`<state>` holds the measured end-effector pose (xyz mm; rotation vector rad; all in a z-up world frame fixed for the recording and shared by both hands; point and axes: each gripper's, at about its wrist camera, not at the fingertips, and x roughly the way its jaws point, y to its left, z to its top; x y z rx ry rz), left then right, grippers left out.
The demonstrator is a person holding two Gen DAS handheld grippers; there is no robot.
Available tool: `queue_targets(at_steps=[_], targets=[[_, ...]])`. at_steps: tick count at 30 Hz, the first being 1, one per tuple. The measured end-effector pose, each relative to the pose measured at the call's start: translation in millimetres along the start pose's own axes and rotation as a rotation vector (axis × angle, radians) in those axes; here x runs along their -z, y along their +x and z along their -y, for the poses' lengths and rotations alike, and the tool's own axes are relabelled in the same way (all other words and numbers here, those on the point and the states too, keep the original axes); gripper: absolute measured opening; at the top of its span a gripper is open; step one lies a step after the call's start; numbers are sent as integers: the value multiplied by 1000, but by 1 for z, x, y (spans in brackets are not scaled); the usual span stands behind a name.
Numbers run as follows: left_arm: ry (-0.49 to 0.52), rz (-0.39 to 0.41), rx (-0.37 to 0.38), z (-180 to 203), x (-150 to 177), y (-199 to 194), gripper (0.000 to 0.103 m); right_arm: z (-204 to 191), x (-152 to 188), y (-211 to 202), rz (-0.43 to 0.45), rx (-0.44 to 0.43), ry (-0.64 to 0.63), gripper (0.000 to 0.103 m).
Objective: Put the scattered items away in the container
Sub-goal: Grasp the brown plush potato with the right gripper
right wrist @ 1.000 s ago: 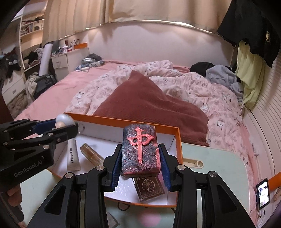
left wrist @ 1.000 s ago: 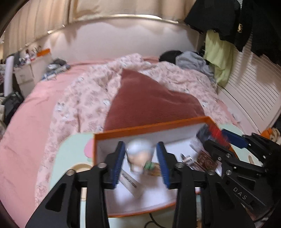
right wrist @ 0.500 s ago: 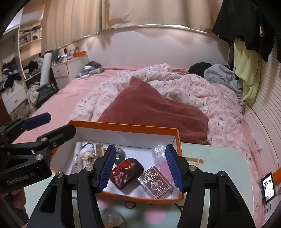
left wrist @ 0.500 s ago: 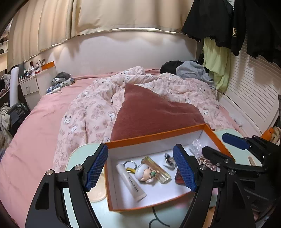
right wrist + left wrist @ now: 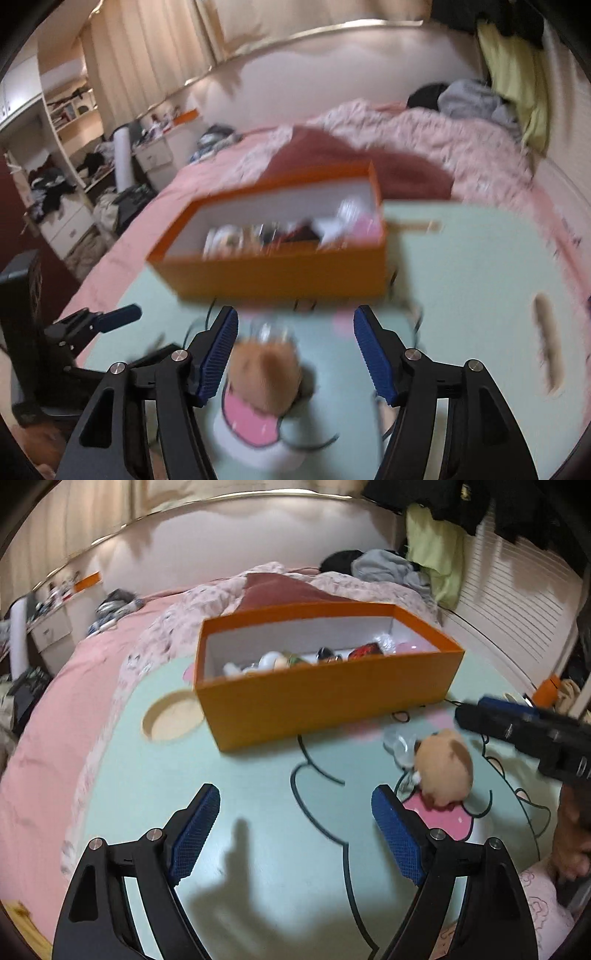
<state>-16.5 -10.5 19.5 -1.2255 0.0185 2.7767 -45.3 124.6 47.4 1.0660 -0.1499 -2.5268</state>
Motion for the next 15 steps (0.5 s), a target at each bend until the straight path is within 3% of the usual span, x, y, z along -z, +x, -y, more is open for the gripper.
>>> queue_targets(at_steps=[5, 11, 12, 13, 14, 15], targets=[[6, 26, -78, 1, 16, 5, 84, -18, 9, 20, -78, 34, -64, 65], [-21, 19, -64, -3, 23, 9, 84, -29, 17, 30, -100, 69, -111, 68], [-20, 20, -66, -3, 24, 9, 84, -30, 20, 32, -112, 82, -122, 65], [-18, 21, -68, -3, 25, 9, 84, -33, 23, 36, -131, 76, -138, 39], [-17, 22, -69, -1, 24, 10, 84, -34, 25, 36, -135, 60, -145, 28], [-16, 23, -72, 0, 23, 10, 84, -35, 26, 32, -111, 69, -150, 28]])
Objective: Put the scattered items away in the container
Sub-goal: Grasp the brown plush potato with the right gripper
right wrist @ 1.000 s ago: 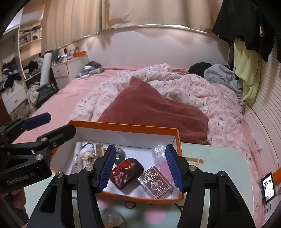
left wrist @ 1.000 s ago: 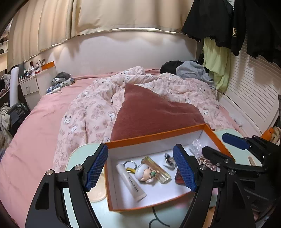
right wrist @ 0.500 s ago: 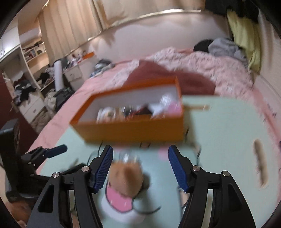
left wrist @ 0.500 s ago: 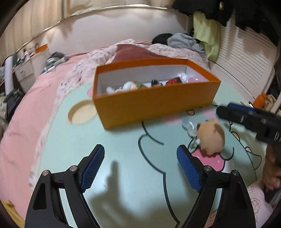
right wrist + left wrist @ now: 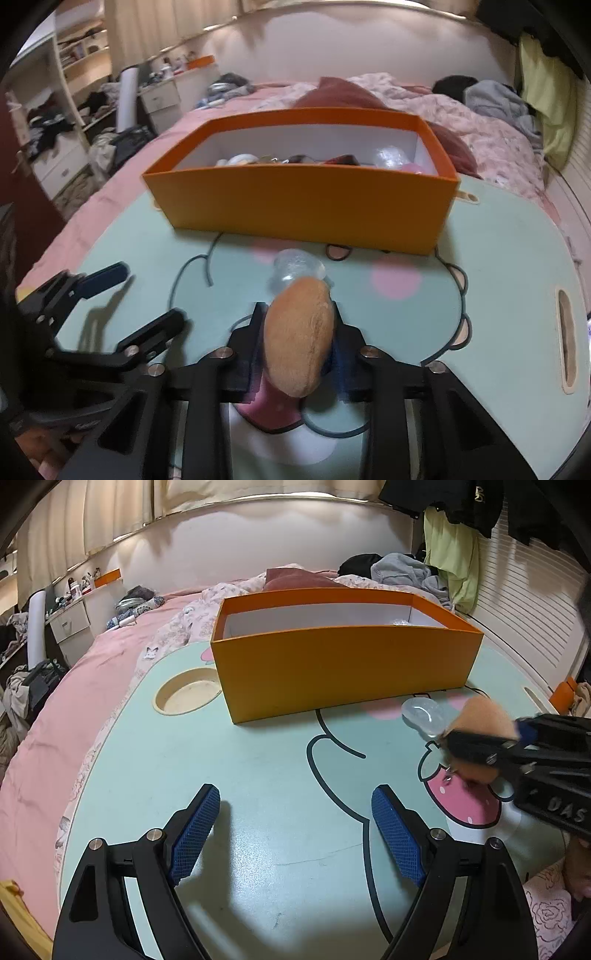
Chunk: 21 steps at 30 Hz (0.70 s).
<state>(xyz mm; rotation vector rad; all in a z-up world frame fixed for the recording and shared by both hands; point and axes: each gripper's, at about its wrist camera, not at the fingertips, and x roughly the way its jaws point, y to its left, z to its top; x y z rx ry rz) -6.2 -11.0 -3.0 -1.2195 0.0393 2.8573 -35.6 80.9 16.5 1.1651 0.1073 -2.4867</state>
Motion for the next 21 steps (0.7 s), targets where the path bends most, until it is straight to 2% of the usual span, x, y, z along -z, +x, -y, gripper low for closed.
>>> queue_targets(at_steps=[3, 6, 8, 12, 14, 18, 21], targets=[[8, 8, -2, 1, 1, -3, 84, 12, 8, -24, 102, 7, 63, 27], [39, 33, 9, 7, -5, -12, 84, 47, 18, -36, 136, 59, 212, 27], [62, 42, 53, 17, -19, -16, 84, 64, 25, -37, 133, 69, 290, 27], [129, -13, 165, 41, -47, -4, 84, 91, 35, -38, 141, 44, 425, 28], [154, -24, 183, 50, -58, 4, 84, 98, 34, -43, 150, 32, 447, 28], [217, -22, 135, 65, -71, 22, 84, 99, 35, -50, 173, 24, 457, 28], [205, -42, 126, 66, -74, 36, 84, 98, 35, -52, 185, 24, 460, 29]])
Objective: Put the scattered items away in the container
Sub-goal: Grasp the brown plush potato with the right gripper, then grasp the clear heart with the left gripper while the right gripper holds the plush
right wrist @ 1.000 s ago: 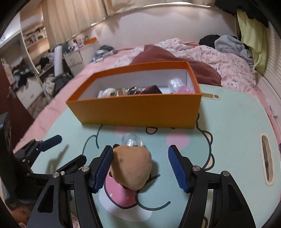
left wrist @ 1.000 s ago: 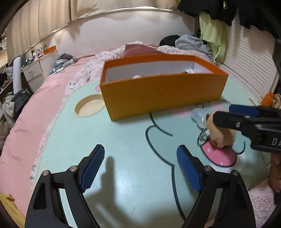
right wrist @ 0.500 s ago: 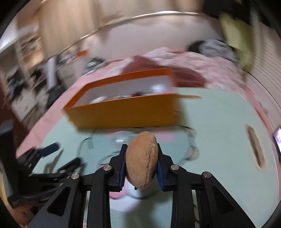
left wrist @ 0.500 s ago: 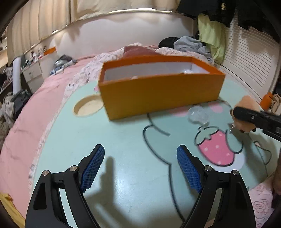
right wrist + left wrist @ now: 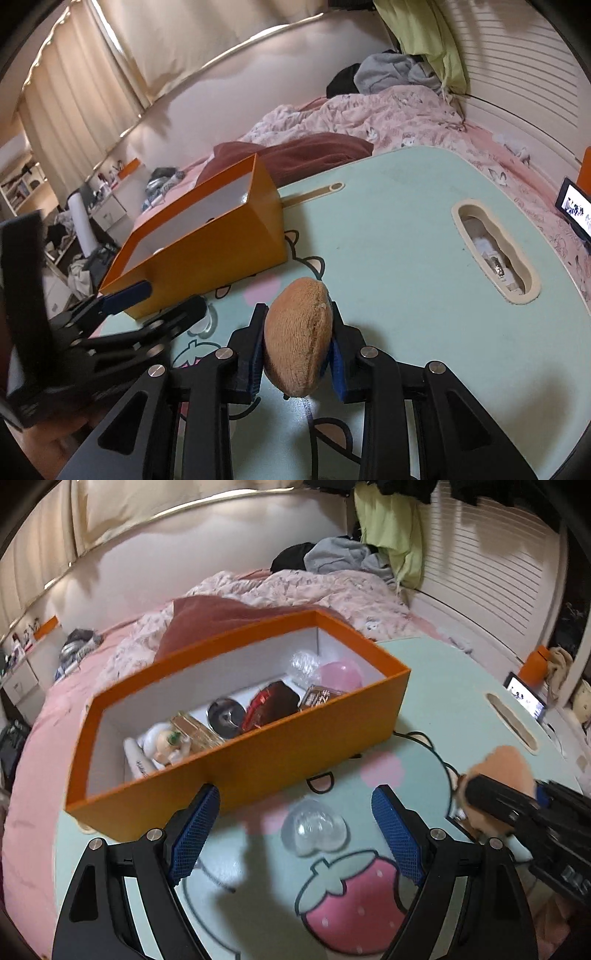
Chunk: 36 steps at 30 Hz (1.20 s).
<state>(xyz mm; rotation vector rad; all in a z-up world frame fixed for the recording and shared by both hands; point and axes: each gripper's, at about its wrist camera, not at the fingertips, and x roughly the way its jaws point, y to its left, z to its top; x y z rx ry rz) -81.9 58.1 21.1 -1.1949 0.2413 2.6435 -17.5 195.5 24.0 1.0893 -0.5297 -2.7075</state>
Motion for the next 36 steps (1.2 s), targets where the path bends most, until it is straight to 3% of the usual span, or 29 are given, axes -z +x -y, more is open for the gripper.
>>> queue_targets(at_steps=[2, 5, 6, 7, 8, 22, 32, 34, 36], targets=[[-17, -7, 17, 0, 0, 6, 82, 0, 0, 2, -5, -5, 0, 29], [-37, -37, 62, -1, 4, 14, 31, 1, 0, 5, -15, -10, 7, 29], [-47, -33, 72, -3, 5, 14, 27, 1, 0, 5, -16, -12, 9, 29], [-53, -29, 89, -4, 5, 13, 9, 1, 0, 5, -17, -12, 11, 29], [-54, -30, 90, -5, 6, 13, 0, 1, 0, 5, -18, -13, 12, 29], [-90, 118, 76, 0, 24, -44, 0, 2, 1, 4, -16, -12, 6, 29], [-110, 97, 86, -1, 32, -41, 0, 2, 1, 5, -23, -14, 11, 29], [-103, 70, 101, 2, 33, -37, 4, 2, 1, 5, -22, -15, 9, 29], [-92, 73, 91, 6, 35, -36, 19, 2, 0, 5, -23, -16, 10, 29]])
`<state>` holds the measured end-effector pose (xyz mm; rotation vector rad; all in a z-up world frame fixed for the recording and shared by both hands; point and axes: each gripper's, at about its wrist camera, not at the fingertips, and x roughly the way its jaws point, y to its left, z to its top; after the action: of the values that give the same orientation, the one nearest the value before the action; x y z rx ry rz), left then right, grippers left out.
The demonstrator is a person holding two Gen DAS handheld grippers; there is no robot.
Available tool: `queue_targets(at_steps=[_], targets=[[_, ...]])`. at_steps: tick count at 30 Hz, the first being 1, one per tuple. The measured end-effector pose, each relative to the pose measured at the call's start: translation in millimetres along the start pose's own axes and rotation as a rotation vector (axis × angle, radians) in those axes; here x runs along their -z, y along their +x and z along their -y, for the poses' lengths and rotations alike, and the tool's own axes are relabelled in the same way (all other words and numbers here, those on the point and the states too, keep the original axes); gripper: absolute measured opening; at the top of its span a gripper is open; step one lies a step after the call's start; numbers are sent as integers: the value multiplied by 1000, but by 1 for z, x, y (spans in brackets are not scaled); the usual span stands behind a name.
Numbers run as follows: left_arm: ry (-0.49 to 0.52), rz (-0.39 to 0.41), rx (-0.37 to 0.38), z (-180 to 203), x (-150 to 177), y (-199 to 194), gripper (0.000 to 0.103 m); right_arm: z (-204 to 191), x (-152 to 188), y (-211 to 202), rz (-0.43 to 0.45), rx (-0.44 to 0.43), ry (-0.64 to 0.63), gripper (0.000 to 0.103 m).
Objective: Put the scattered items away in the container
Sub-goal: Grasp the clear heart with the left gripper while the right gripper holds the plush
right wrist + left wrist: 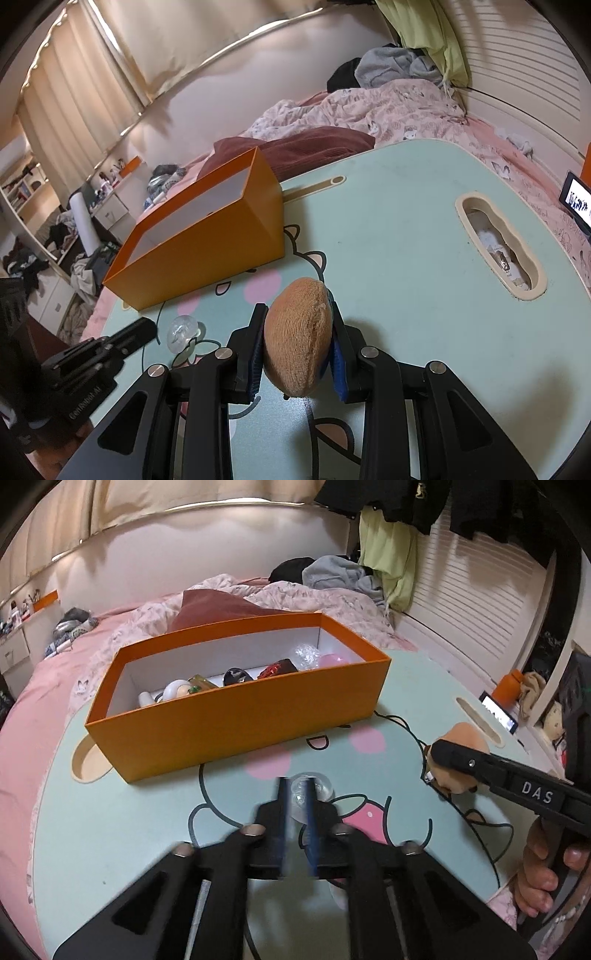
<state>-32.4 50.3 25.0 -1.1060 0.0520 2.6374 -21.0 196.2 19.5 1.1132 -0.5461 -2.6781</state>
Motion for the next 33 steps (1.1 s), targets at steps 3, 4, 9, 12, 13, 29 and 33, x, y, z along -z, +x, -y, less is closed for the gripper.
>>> queue_targets(at_steps=[3, 4, 9, 12, 13, 29, 33], targets=[[24, -8, 7, 5, 1, 2, 23, 0, 0, 0, 0, -1, 1, 29], [35, -17, 3, 7, 0, 4, 31, 0, 0, 0, 0, -2, 1, 29], [89, -40, -16, 19, -3, 16, 70, -1, 0, 1, -4, -6, 1, 29], [107, -77, -25, 22, -2, 24, 29, -1, 0, 1, -6, -6, 2, 29], [95, -84, -31, 20, -1, 25, 28, -1, 1, 1, -7, -6, 2, 29], [93, -48, -28, 11, 5, 12, 40, -11, 1, 1, -3, 0, -46, 29], [163, -29, -72, 19, -4, 16, 54, -10, 1, 1, -6, -3, -43, 29]])
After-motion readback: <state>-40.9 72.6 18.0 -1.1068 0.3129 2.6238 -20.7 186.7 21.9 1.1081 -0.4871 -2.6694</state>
